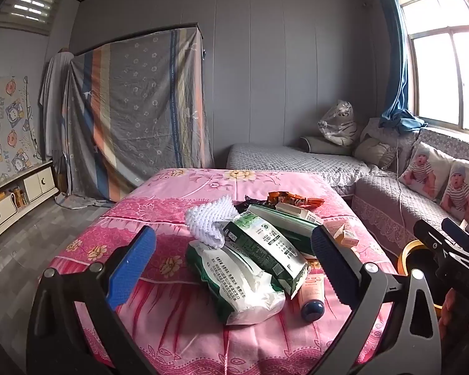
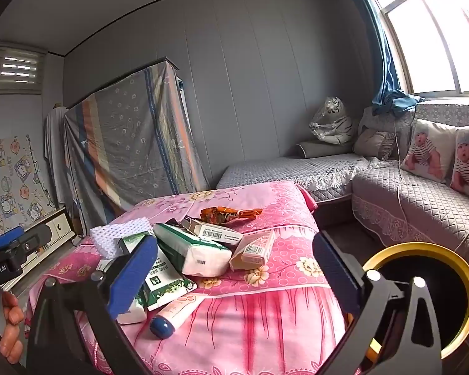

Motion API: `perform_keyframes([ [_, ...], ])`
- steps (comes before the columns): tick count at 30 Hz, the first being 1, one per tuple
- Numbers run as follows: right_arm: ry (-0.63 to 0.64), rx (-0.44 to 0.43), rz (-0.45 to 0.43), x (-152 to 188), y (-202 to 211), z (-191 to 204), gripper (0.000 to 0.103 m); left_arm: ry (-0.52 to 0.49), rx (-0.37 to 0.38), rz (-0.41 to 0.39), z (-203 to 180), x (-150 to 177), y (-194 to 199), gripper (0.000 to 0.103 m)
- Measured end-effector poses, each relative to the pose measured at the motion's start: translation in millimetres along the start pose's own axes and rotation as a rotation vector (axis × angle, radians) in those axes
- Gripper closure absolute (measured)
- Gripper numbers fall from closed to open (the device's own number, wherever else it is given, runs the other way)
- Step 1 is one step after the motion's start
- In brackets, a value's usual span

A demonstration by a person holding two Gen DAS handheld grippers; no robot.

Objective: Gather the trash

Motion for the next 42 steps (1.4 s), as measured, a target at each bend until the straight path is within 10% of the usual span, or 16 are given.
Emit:
perform_keyframes([
  [42,-0.021,0.013,0.024,5.7,-5.3,-2.9,0.007,0.005,-0.005,0.015,2.7,-4.0,-4.9,0.008],
])
Point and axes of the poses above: each gripper's, at about its wrist camera, not at the fingertips, and y roughly against the way its jaws point, z to its left, x to its underside, the point moved 6 cm from there along -y, roughly the way its jaws point, and after that the axes turned 3 degrees about -z, right-handed, at the moved point
